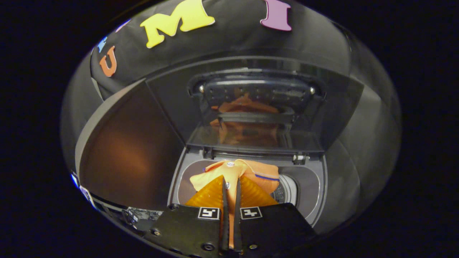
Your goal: Put the clothes into the washing machine and then close the washing machine lid.
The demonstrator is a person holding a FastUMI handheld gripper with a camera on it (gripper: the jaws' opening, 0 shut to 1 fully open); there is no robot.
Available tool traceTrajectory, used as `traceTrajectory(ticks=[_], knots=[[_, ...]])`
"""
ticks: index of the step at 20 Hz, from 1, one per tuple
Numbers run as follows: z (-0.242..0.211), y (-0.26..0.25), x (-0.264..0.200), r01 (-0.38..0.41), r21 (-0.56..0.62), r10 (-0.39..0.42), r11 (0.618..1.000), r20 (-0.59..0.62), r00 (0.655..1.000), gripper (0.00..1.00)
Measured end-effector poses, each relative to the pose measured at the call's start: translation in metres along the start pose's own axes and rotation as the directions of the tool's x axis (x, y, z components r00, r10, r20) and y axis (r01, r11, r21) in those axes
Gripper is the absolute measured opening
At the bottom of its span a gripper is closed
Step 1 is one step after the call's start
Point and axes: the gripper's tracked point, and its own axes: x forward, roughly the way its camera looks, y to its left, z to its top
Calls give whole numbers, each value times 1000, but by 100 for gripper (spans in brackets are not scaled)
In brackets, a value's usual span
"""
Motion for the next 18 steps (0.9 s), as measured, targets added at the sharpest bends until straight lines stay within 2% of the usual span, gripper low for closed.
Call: traceTrajectory(ticks=[4, 10, 18], knots=[[-36, -4, 22, 23, 25, -21, 999, -67, 998, 8], [-86, -7, 38, 52, 123, -26, 991, -207, 978, 8], [-85, -30, 38, 140, 98, -122, 985, -172, 977, 10]])
